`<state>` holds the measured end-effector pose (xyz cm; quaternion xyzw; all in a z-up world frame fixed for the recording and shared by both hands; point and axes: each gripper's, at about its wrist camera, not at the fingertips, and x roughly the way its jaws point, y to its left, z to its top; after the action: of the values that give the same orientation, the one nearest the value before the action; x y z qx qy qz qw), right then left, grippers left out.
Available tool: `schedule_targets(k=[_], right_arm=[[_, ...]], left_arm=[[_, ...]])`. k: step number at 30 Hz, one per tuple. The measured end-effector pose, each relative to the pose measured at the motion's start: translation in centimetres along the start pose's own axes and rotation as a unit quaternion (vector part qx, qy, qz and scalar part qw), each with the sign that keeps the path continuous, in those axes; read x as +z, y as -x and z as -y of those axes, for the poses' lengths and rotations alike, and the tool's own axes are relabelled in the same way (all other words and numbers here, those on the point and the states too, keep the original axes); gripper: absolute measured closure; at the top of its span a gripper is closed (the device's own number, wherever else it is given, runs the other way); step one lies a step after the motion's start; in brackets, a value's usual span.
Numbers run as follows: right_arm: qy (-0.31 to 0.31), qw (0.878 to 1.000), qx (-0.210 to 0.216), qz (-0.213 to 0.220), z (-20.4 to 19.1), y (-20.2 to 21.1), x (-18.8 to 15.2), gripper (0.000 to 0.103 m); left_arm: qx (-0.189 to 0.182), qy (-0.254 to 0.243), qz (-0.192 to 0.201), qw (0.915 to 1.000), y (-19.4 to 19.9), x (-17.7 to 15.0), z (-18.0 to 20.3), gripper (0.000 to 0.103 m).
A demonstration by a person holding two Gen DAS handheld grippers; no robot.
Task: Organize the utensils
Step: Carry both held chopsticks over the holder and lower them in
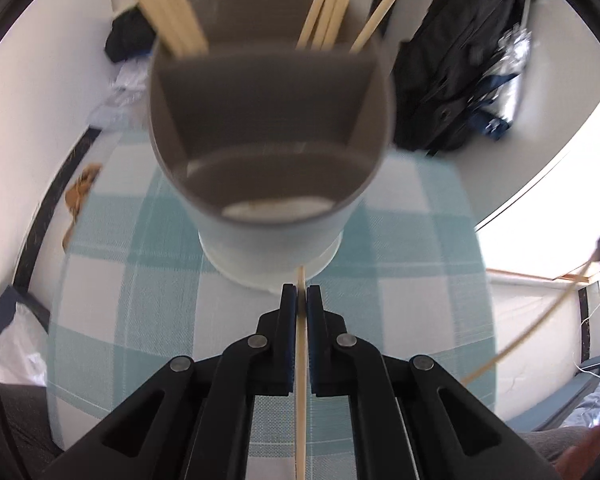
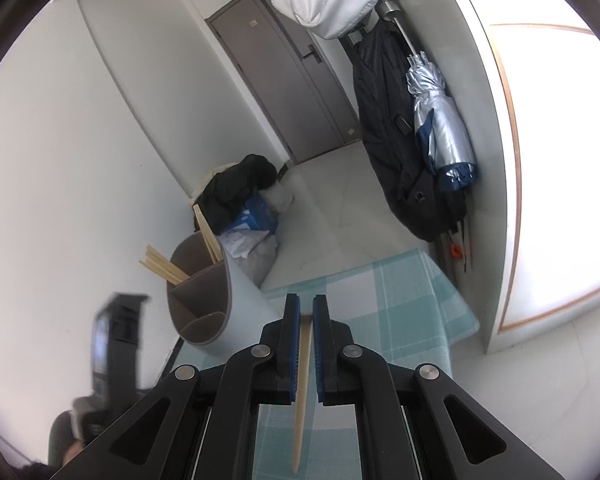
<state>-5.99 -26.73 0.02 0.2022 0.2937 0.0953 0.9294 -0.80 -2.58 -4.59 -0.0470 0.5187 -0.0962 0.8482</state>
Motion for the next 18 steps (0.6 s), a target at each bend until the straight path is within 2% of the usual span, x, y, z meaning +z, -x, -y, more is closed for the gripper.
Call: schedule_targets(k=[3,9,10,13,18], right_arm=[[0.012,1.000,-0.004,0.003,-0.5,0.0,-0.1,0.097],[0.039,0.999,0.006,0.012,-1.9,0.7,-0.6,0.097],[0.046,0.999,0.005,0.014,-2.2,0.8,-0.7,0.097],[0.069,0.997,0.009,0.027,-3.3,1.3,-1.0,0.098],[0.104,0.994,0.010,0.033,-5.5,1.4,-1.6,0.098]], left_arm=[[-0.020,-0.005,0.023,0.9995,2.0,0.6,0.3,0.102],[-0.054,-0.023,0.097,0.9936,6.3,1.0,1.1,0.102],[-0.057,-0.025,0.105,0.9925,6.4,1.7,2.2,0.102],[-0.068,-0.032,0.120,0.9900,6.3,2.6,3.6,0.102],[-0.073,-0.043,0.128,0.9882,6.5,2.1,3.4,0.102]])
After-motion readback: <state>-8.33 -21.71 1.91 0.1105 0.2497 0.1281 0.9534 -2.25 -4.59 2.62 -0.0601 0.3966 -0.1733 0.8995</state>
